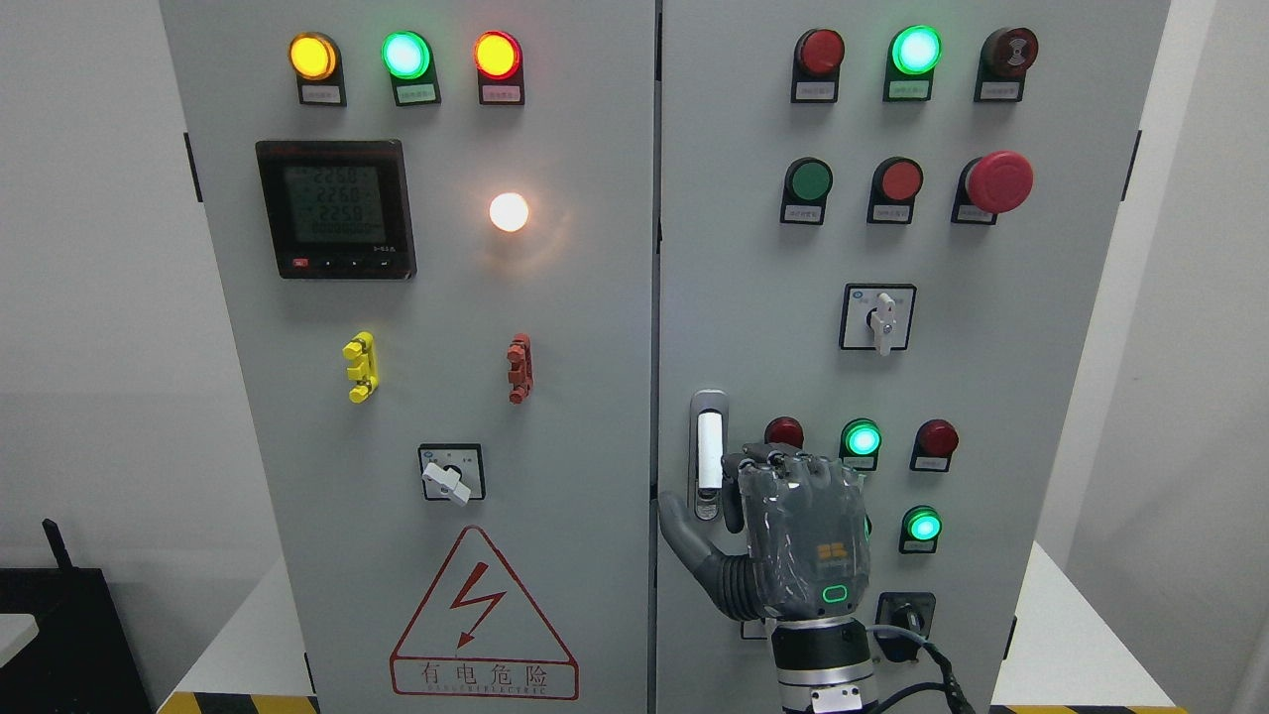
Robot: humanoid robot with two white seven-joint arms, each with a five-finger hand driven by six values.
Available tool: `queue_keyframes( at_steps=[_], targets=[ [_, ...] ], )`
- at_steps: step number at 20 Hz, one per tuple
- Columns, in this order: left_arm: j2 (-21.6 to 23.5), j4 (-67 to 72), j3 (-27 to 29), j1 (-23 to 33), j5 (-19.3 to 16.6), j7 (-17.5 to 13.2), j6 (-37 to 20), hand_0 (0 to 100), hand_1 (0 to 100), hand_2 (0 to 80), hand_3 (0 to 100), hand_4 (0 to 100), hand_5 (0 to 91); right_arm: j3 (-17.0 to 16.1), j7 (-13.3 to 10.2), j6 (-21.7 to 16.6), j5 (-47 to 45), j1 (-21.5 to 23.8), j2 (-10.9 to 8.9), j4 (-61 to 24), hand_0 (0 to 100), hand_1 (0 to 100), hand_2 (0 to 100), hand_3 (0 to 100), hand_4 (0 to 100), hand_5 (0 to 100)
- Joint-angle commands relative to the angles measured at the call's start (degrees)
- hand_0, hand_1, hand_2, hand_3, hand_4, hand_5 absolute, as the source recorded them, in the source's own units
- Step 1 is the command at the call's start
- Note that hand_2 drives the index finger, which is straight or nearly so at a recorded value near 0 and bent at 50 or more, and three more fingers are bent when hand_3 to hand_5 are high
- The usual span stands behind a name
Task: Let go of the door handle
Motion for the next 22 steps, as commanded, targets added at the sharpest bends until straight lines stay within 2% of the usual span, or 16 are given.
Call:
queue_keyframes(
  at_steps=[1,6,22],
  targets=[
    [0.0,-0.53,-0.62,-1.76,0.0,-0.01,0.05,12,39,0.0,0,0,0.0,-0.16,0.07,0.03,0.02,-0.45,0.67,1.16,23,60,100,100,100,100],
    [0.0,-0.53,-0.62,-1.76,0.0,-0.01,0.05,12,39,0.0,0,0,0.0,-0.16,-0.11,0.03,0.02,-0.37,0.67,1.33,28,63,100,100,100,100],
    [0.0,-0.53,-0.62,-1.76,0.0,-0.01,0.05,12,39,0.0,0,0,0.0,-0.25,-0.2,1.17,-0.06,0.07,0.67,1.33,33,68,100,100,100,100]
  ],
)
